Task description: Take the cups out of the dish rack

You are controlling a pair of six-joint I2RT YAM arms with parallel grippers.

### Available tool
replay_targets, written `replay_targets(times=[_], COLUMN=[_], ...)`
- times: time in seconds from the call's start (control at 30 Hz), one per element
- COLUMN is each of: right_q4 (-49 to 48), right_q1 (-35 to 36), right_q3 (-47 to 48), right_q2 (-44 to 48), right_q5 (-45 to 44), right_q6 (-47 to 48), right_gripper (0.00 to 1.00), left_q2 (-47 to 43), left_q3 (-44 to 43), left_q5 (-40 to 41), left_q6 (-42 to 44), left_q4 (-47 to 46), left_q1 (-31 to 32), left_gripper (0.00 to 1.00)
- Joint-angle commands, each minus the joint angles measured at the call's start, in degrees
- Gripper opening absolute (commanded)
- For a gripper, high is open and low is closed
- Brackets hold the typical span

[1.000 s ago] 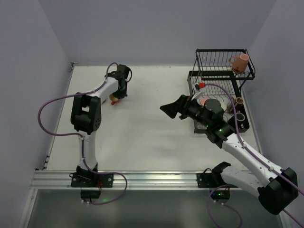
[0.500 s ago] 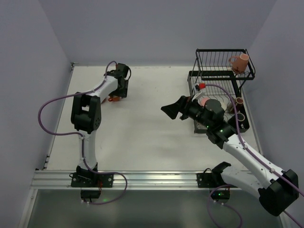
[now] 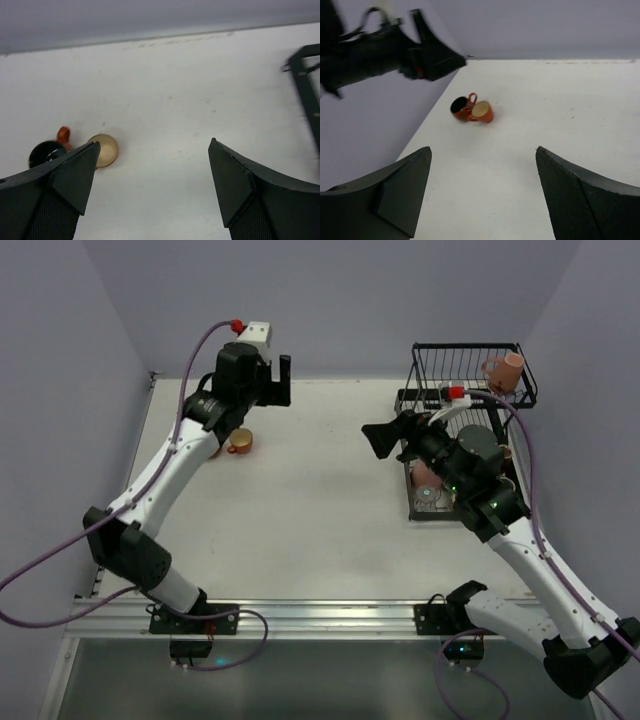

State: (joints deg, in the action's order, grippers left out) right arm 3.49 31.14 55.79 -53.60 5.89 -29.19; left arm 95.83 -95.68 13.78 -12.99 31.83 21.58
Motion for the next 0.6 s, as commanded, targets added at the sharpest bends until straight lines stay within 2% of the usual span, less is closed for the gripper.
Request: replay_targets(times=[0.0,0.07,0.13,0.17,0.23,0.3,0.43,0.57], right_q4=[6.4,8.4,10.8,11.4,12.5,12.7,13.1,15.1], right_q1=[-4.0,-7.6,-14.6,-16.6,-21.9,-26.1,-34.3,-37.6], right_q3=[7.0,10.6,13.8,14.7,17.5,19.3,25.5,32.0], right_q2=[-1.3,-1.9,-3.8,-4.5,-7.2,-9.1,-16.3,-24.8], right_q5=[-10.4,-14.3,-15.1,-16.9,-19.5,-22.7,-23.2,-22.5], right_q6=[6.2,7.6,8.0,8.4,9.8,11.4,13.1,14.2], right_gripper=[0.86,0.84,0.81,0.81,0.78,0.78,0.8,0.84], left_q2=[-10.2,-17.6,-25.8,-28.2,-35.1,-39.1,-48.3,-51.1], left_q3=[5.7,14.5,22.0,28.5,33.7,38.5,44.0,47.9], left_q5=[-6.1,-13.6,-22.0,-24.0,-29.0,-31.3,-35.2,-29.9], left_q6=[-0.1,-1.6,-4.7,-5.4,-7.0,-5.9,-4.6,-0.8], left_q4=[-9.0,-14.0,-18.4,-21.3,-23.1,-23.0,-22.8,-23.2], left_q1=[7.6,8.9,9.0,9.1,9.2,9.2,9.2,15.4], left_gripper=[0.98,0.98,0.99,0.99,1.0,1.0,1.0,1.0])
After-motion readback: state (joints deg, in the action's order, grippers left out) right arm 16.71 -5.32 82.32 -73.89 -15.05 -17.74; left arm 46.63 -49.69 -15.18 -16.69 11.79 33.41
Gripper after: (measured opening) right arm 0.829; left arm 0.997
